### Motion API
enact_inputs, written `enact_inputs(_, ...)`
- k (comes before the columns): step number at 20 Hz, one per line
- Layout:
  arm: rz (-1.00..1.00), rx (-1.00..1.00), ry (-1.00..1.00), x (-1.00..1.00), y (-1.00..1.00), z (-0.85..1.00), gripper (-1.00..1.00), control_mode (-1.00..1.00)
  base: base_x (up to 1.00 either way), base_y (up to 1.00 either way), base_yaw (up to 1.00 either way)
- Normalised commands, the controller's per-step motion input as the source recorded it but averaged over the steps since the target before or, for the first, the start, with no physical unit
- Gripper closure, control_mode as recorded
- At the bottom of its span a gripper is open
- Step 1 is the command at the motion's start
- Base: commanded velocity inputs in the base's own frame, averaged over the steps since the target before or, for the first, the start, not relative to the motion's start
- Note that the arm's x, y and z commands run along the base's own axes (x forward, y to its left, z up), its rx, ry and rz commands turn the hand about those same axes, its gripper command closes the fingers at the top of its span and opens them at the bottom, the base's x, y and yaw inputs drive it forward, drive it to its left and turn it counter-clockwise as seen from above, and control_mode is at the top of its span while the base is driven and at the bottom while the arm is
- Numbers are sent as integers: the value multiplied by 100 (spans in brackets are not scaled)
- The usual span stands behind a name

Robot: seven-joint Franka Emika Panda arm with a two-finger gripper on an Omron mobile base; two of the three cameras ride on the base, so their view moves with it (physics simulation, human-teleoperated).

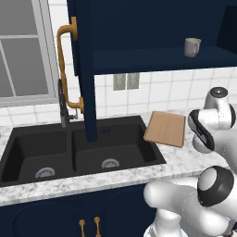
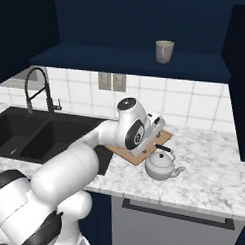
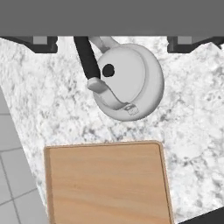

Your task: Pick the kettle from the counter and place it on the tray. Then pick the mug from the cabinet and place it on the tray. Then close the cabinet doors.

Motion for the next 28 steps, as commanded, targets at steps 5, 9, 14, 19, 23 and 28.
enact_inputs(5,0,-18,0,13,-22,-23,-100,-100,0,0,0)
enact_inputs(9,0,-18,0,8,-27,-19,-100,-100,0,0,0)
enact_inputs(14,0,-12,1,17,-22,-17,-100,-100,0,0,0)
enact_inputs(19,0,-2,5,9,-15,-10,-100,-100,0,0,0)
enact_inputs(23,0,0,5,15,-14,-2,-100,-100,0,0,0)
enact_inputs(28,0,0,0,22,-18,0,-100,-100,0,0,0)
